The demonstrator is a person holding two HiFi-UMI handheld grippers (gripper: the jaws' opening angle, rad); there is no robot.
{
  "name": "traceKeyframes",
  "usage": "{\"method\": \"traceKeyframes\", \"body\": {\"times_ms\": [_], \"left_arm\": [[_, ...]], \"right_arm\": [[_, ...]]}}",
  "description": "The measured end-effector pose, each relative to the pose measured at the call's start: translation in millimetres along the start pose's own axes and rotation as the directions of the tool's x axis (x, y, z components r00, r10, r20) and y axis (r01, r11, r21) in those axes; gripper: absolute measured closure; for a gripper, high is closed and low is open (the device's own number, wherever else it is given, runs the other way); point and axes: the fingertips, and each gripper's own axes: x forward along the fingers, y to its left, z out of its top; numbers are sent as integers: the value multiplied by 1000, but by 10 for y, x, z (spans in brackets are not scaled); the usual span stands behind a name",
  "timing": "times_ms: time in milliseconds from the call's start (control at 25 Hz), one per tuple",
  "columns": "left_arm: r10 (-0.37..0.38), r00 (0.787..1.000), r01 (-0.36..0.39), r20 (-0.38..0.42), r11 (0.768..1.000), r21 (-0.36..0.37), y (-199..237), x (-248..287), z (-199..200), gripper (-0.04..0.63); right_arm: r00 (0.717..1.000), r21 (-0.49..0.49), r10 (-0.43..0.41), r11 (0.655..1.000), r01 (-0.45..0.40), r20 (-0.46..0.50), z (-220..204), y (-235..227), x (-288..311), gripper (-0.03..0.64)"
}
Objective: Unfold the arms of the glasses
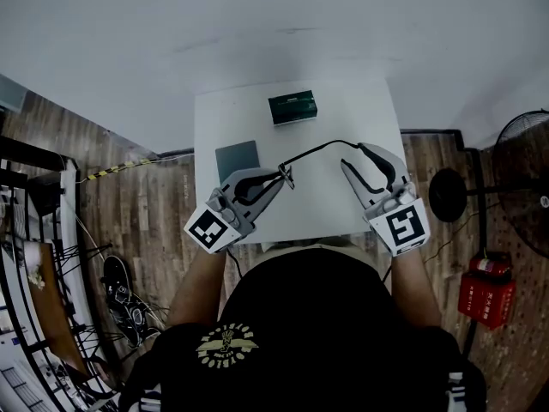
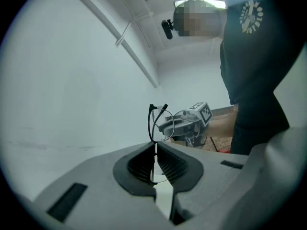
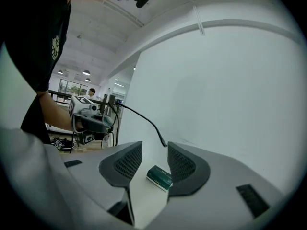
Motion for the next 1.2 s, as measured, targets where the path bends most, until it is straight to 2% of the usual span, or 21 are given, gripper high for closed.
{"method": "traceKeyframes", "body": {"times_ms": [120, 240, 320, 400, 480, 560, 720, 880, 1040, 1200], "left_arm": [[-6, 998, 9, 64, 999, -32, 63, -103, 151, 572], [-41, 993, 44, 109, 999, -25, 95, -127, 277, 572], [-76, 988, 77, 137, 997, -6, 80, -78, 369, 572], [-102, 986, 101, 128, 995, 12, 24, 0, 409, 572], [-127, 987, 126, 102, 992, 22, -68, 99, 404, 572], [-156, 983, 153, 93, 988, 35, -169, 223, 415, 572], [-203, 977, 199, 60, 977, 72, -339, 494, 388, 572], [-222, 974, 219, 37, 973, 73, -440, 712, 345, 572], [-191, 981, 189, 17, 979, 72, -457, 886, 295, 572], [-140, 990, 140, -8, 986, 90, -428, 1025, 250, 572]], "right_arm": [[1000, 20, 14, 1000, -14, 13, 79, 22, -48, 450], [998, 75, 52, 996, -53, 27, 36, -13, -71, 451], [991, 134, 110, 984, -119, 71, 50, 31, -57, 451], [973, 173, 190, 962, -211, 127, 94, 150, -43, 462], [948, 175, 271, 938, -298, 166, 136, 303, -39, 477], [928, 153, 322, 924, -351, 188, 176, 425, -29, 483], [916, 104, 343, 923, -369, 207, 219, 462, -8, 519], [906, 102, 350, 919, -382, 237, 217, 319, -53, 553], [893, 84, 369, 912, -402, 259, 160, 168, -130, 603], [882, 110, 387, 897, -427, 268, 54, 40, -139, 603]]}}
